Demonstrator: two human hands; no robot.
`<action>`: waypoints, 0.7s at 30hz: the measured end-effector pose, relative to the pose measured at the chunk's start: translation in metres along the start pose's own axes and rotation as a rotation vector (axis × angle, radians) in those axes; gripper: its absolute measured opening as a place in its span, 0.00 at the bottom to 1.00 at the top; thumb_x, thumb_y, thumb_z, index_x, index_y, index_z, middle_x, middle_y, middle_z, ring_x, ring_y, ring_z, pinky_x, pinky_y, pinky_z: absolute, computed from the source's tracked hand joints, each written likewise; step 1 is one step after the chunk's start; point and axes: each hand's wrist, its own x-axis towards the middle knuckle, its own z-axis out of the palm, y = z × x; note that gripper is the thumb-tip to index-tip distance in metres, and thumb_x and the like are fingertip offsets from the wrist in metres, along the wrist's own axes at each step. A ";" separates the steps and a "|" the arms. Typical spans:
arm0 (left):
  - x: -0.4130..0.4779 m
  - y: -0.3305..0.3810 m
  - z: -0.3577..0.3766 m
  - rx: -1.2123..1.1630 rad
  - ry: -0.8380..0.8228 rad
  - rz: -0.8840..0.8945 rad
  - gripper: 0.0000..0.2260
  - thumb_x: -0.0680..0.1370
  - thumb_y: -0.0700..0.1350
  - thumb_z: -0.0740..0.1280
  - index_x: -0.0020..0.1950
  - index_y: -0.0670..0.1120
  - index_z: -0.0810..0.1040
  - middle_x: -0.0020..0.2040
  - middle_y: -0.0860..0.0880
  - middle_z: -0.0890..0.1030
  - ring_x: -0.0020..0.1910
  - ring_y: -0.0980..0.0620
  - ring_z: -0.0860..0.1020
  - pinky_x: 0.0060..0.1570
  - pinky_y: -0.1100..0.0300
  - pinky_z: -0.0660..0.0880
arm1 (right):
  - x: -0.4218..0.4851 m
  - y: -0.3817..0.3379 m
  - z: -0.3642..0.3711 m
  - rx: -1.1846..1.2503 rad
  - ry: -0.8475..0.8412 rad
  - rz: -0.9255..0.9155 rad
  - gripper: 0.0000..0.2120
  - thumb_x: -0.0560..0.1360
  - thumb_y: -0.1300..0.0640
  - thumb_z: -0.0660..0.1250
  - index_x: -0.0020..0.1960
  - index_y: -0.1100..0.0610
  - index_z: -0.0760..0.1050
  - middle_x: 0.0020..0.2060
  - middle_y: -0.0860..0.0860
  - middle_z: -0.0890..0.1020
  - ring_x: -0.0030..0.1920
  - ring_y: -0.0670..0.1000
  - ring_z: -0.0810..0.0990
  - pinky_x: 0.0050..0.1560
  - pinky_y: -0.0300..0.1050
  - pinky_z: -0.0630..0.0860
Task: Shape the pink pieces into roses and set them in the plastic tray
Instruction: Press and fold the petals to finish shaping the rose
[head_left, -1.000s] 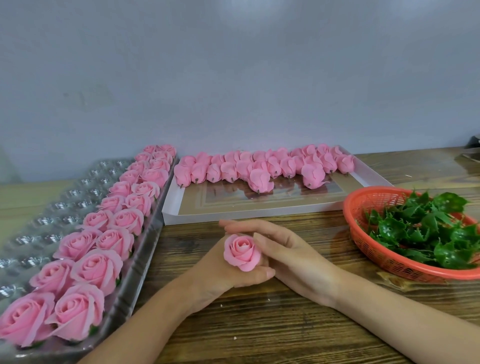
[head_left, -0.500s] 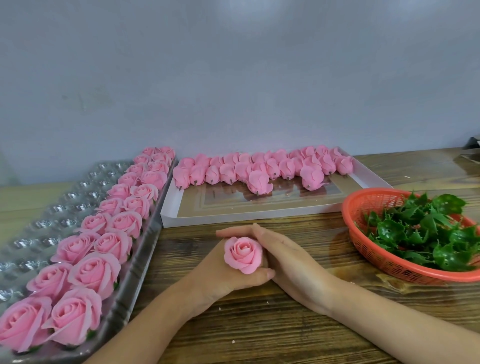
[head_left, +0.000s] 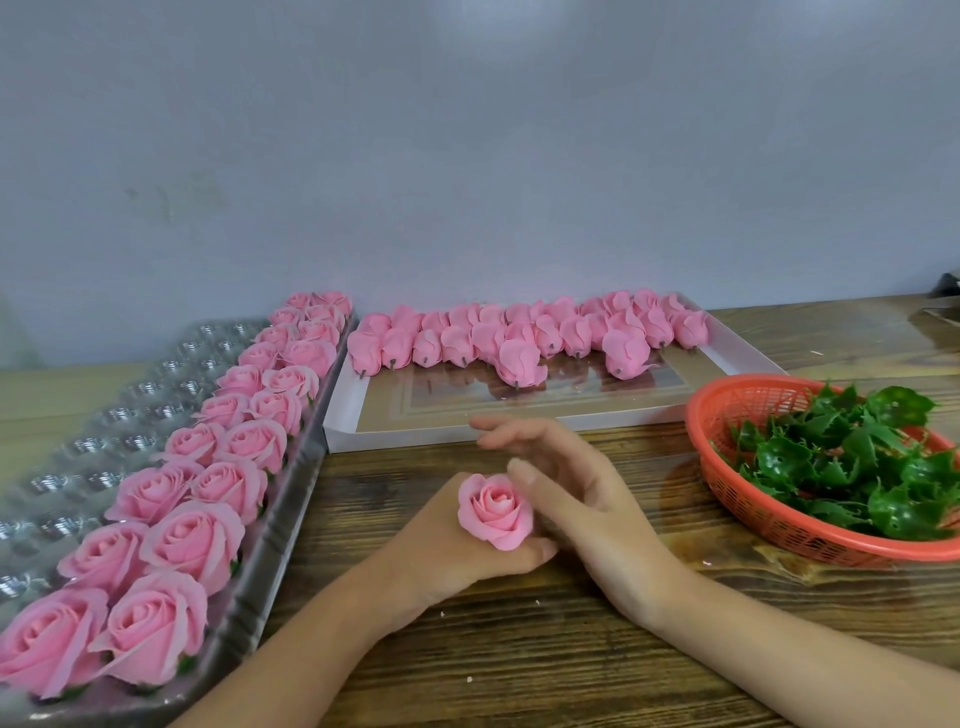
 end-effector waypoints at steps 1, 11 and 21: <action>0.001 0.000 0.000 0.008 -0.010 -0.001 0.06 0.72 0.39 0.73 0.47 0.43 0.80 0.45 0.44 0.82 0.48 0.46 0.80 0.53 0.55 0.77 | -0.001 -0.001 0.002 -0.039 -0.018 -0.032 0.09 0.76 0.55 0.68 0.55 0.54 0.79 0.63 0.46 0.79 0.66 0.48 0.76 0.63 0.39 0.73; 0.003 0.002 0.002 0.224 -0.010 0.066 0.18 0.72 0.39 0.74 0.50 0.59 0.72 0.49 0.73 0.76 0.55 0.71 0.74 0.49 0.79 0.68 | -0.007 -0.005 0.008 -0.258 -0.094 -0.111 0.03 0.76 0.62 0.71 0.50 0.56 0.80 0.60 0.46 0.79 0.69 0.51 0.73 0.63 0.37 0.70; 0.004 0.002 0.006 0.321 0.001 0.082 0.15 0.72 0.41 0.73 0.46 0.60 0.73 0.47 0.72 0.76 0.52 0.71 0.74 0.48 0.79 0.69 | -0.008 -0.001 0.010 -0.459 -0.044 -0.174 0.03 0.74 0.61 0.71 0.46 0.53 0.78 0.55 0.44 0.79 0.67 0.49 0.74 0.62 0.40 0.70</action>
